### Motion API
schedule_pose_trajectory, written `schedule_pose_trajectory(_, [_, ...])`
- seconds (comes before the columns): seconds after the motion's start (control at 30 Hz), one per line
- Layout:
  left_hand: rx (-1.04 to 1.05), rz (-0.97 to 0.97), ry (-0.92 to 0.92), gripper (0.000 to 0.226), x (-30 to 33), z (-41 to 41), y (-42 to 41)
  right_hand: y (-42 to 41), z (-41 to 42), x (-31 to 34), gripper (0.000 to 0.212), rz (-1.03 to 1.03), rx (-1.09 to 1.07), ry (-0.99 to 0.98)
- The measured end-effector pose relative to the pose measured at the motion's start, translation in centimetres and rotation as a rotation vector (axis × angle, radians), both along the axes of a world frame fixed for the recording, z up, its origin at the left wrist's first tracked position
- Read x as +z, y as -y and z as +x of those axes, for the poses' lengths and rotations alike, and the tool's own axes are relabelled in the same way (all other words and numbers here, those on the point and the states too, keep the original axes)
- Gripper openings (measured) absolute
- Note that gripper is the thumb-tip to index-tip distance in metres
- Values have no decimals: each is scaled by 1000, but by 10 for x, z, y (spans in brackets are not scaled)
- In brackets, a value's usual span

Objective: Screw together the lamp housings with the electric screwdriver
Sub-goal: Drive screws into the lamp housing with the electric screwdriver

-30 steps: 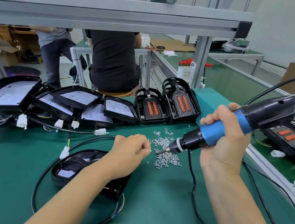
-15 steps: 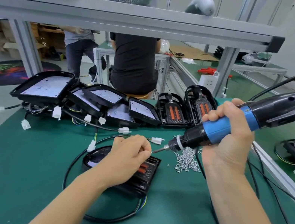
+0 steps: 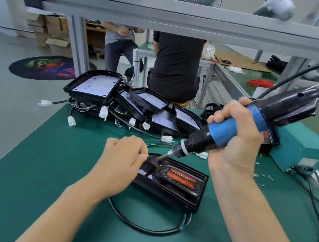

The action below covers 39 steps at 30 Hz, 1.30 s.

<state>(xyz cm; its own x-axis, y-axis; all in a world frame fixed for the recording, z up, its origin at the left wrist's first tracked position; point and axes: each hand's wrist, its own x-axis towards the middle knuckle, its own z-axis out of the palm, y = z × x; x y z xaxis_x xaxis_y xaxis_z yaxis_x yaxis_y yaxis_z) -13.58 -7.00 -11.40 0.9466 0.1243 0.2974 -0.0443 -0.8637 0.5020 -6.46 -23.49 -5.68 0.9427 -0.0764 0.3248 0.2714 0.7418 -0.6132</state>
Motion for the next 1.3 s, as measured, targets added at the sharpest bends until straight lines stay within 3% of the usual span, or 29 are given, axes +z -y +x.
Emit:
schedule_pose_trajectory(0.2, [185,-4,-49,15,-18,-8,-20,-23,3,-13,25,-103,24,14])
schedule_pose_trajectory(0.37, [200,-238,-50,15,-32,-8,-13,-32,0,-26,26,-218,33,7])
schedule_pose_trajectory(0.43, [196,-239,-50,16,-37,-9,-9,-33,-2,-29,25,-250,29,14])
schedule_pose_trajectory(0.67, [106,141,-4,16,-35,-10,-8,-33,-6,-32,26,-318,-1,43])
schedule_pose_trajectory(0.9, [26,214,-63,17,-29,-7,-13,-37,-9,-32,25,-334,29,86])
schedule_pose_trajectory(1.1, [-44,467,-166,11,-20,-1,-15,-38,-8,-33,22,-338,21,64])
schedule_pose_trajectory(1.3, [-107,666,-350,22,-8,13,-12,-41,-8,-37,23,-346,41,35])
